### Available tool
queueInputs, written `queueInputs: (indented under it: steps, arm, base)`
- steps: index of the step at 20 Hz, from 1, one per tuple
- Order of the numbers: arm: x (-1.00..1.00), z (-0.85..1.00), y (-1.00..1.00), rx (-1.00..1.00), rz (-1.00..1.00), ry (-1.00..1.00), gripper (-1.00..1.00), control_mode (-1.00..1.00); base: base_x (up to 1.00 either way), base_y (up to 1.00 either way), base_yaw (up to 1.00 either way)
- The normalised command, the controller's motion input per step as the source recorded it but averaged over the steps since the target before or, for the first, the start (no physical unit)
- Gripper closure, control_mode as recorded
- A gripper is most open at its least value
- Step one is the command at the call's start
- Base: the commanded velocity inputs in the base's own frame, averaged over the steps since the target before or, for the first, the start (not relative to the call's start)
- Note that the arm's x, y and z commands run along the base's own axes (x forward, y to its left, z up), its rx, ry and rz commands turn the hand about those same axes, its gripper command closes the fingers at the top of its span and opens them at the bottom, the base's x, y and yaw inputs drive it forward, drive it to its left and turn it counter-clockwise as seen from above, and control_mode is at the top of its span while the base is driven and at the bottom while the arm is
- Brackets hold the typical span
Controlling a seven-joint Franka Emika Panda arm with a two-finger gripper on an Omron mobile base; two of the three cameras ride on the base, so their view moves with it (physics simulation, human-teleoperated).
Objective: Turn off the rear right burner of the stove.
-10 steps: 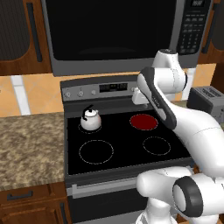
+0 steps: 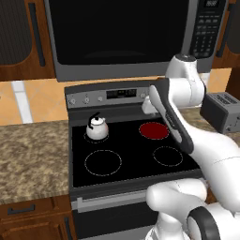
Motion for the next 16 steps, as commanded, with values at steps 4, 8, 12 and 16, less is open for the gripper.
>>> queueInputs:
  steps: [4,8,12,16]
  arm:
    - [-0.36,0.00,0.03,0.00,0.02,-0.29,-1.00,-1.00]
    - [-0.07,-0.09,-0.01,0.00,0.00,-0.33,-1.00,-1.00]
    - [0.00,0.00,-0.14,0.00,0.00,-0.31,-1.00,-1.00]
    - [0.00,-0.07,-0.37,0.00,0.00,-0.28,-1.00,-1.00]
  base:
    - [0.00,0.00,0.00]
    - [0.00,0.00,0.00]
    - [0.00,0.00,0.00]
    - [0.00,0.00,0.00]
